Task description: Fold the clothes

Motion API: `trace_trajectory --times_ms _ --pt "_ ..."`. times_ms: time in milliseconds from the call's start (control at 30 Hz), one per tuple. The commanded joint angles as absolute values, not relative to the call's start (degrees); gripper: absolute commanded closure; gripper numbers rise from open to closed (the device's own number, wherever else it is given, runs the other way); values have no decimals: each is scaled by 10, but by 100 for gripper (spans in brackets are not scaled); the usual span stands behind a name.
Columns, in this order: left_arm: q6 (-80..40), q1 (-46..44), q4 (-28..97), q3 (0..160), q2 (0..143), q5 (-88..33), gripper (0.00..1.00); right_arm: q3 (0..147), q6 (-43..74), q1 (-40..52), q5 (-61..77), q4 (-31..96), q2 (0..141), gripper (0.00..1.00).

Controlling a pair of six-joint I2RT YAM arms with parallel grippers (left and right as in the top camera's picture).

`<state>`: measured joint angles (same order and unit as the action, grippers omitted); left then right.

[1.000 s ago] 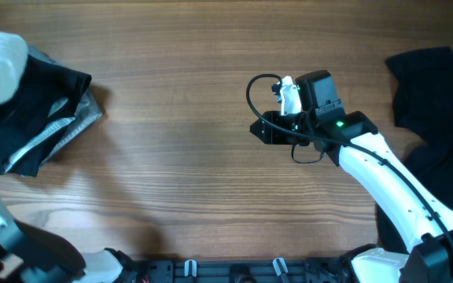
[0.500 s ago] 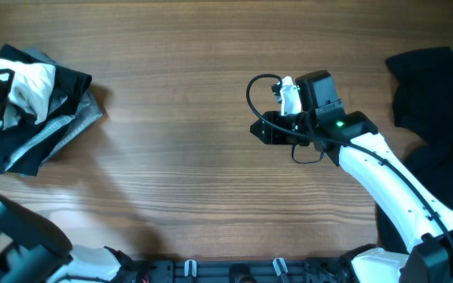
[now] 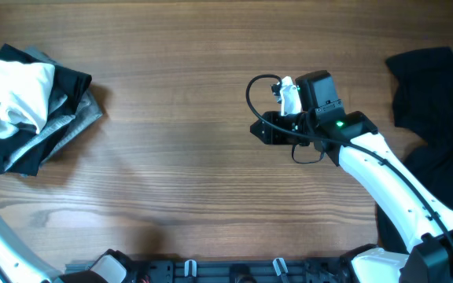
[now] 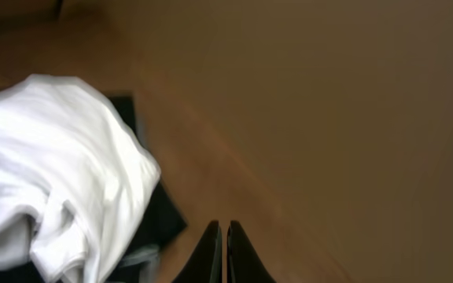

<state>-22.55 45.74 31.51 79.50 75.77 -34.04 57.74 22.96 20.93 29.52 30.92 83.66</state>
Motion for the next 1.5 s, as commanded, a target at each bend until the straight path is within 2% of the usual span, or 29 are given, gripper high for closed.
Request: trace_trajectory --times_ms 0,100,233,400,533,667,767,833,900,967,1067,1100,1167,1200,1233,1267,1333,1367,1467 --pt "-210 432 257 802 798 -265 96 585 214 210 288 309 832 72" --pt "-204 410 222 802 872 -224 96 585 216 210 288 311 832 72" --pt "-179 393 214 802 988 -234 96 585 216 210 288 314 832 72" --pt "-171 405 341 802 1052 -212 96 585 215 210 287 322 832 72" --pt "-171 423 430 799 1052 -132 96 585 214 210 287 322 832 72" --pt "-169 434 458 799 1044 -209 96 585 210 210 277 321 829 73" --pt "-133 432 465 799 1006 -276 91 585 206 210 252 321 808 73" --pt "-67 415 462 804 950 -323 88 588 193 210 222 322 779 73" --pt "-29 387 467 811 880 -328 84 594 188 210 177 322 735 73" --pt "5 357 471 811 817 -327 78 601 178 210 145 322 694 73" --pt "50 301 491 811 723 -319 59 610 177 210 100 321 616 72" --pt "54 274 505 811 684 -303 50 612 174 210 93 320 590 69" --pt "53 230 529 811 631 -265 2 612 170 210 85 321 541 62" --pt "53 209 545 811 607 -246 0 612 165 210 85 323 520 54" --pt "51 188 564 811 581 -223 0 612 165 210 84 327 493 35" --pt "41 174 576 811 564 -204 0 612 165 210 83 332 477 28" --pt "34 157 597 811 536 -168 0 612 165 210 67 343 451 3" --pt "34 154 607 811 526 -156 0 612 165 210 56 349 442 0" --pt "34 153 644 810 511 -147 0 612 165 210 37 356 426 0"
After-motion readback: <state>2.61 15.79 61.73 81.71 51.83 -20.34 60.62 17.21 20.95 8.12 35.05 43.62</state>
